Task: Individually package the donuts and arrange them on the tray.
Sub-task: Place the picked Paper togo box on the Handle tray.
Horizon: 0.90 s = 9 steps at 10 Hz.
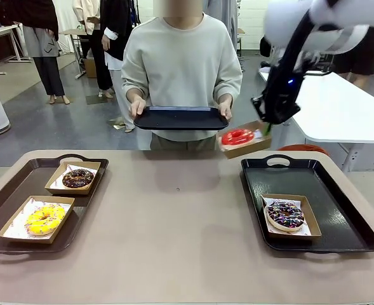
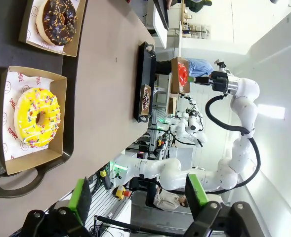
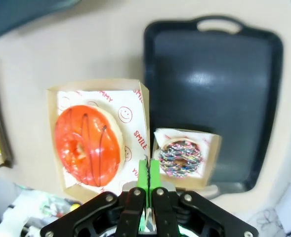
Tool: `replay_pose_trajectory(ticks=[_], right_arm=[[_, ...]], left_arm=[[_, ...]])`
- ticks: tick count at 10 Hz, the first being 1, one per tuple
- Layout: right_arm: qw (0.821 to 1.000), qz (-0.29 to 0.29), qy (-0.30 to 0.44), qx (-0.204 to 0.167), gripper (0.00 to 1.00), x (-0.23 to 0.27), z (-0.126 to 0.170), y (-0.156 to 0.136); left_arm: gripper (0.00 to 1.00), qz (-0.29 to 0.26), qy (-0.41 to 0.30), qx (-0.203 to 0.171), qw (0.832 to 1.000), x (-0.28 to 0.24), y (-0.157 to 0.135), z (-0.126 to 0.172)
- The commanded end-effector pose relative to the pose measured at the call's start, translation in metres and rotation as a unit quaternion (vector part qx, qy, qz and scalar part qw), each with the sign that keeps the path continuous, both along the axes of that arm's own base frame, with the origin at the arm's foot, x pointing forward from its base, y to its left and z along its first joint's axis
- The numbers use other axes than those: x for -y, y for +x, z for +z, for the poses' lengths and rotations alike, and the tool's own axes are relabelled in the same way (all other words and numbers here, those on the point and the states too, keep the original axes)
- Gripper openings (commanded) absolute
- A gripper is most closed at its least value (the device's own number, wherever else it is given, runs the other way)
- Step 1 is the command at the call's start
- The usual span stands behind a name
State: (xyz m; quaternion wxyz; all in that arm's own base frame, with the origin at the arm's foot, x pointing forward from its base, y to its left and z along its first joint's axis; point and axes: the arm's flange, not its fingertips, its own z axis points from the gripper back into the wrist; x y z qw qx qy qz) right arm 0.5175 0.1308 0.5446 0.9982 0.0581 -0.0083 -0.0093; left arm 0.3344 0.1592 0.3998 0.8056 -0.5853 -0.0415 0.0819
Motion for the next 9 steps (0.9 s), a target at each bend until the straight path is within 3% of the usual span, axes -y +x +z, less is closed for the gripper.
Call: replay_pose_trajectory(ticks=[1, 5, 7, 9], right_arm=[[1.0, -0.005, 0.002, 0.002, 0.01, 0.045, 0.018, 0.0], [0.997, 0.014, 0.047, 0.059, 0.01, 0.138, 0.001, 0.002], [0.994, 0.016, 0.068, 0.081, 0.01, 0.16, -0.029, 0.004], [0.995, 0.0, 0.065, 0.072, 0.01, 0.171, -0.062, 0.006]], left_arm=[[1.0, -0.005, 0.003, 0.003, 1.0, -0.002, -0.003, 0.002], [1.0, -0.005, 0.003, 0.003, 1.0, -0.002, -0.003, 0.002], [1.0, -0.005, 0.003, 0.003, 1.0, -0.002, -0.003, 0.002], [1.0, -0.005, 0.003, 0.003, 1.0, -0.002, -0.003, 0.002]])
